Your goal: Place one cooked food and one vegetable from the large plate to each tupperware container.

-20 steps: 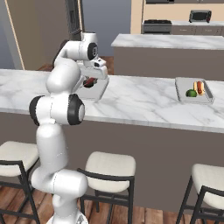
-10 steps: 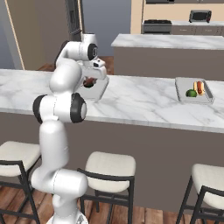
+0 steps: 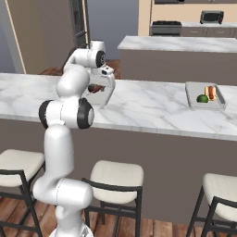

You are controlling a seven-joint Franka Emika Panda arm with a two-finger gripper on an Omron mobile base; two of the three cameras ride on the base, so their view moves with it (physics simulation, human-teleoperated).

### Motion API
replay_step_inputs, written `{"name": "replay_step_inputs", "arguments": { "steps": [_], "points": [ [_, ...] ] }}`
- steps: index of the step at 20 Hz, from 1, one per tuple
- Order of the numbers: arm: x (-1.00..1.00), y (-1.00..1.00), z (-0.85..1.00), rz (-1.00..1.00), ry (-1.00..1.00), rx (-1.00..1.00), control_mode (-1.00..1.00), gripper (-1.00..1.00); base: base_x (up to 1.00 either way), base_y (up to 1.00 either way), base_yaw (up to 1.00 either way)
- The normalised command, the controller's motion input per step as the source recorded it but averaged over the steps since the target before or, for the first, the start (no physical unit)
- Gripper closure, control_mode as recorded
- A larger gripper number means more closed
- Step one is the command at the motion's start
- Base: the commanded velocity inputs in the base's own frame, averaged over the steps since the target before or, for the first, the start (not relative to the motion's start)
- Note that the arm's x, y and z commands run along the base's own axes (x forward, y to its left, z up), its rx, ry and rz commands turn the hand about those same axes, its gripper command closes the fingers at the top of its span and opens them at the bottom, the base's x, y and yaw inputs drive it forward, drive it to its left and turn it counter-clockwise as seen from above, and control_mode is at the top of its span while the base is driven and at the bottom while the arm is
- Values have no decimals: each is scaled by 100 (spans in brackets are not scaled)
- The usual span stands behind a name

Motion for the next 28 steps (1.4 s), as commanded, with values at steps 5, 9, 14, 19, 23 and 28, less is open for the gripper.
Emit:
{"name": "replay_step_inputs", "arguments": {
  "steps": [5, 9, 14, 19, 23, 28],
  "points": [
    [0, 0, -23, 0, 0, 0, -100, 100, 0, 0, 0],
    [3, 0, -8, 0, 0, 0, -100, 100, 0, 0, 0],
    [0, 0, -1, 0, 0, 0, -100, 100, 0, 0, 0],
    [0, 0, 0, 0, 0, 0, -100, -100, 0, 0, 0],
    [0, 0, 0, 0, 0, 0, -100, -100, 0, 0, 0],
    [0, 0, 3, 0, 0, 0, -100, -100, 0, 0, 0]
  ]
}}
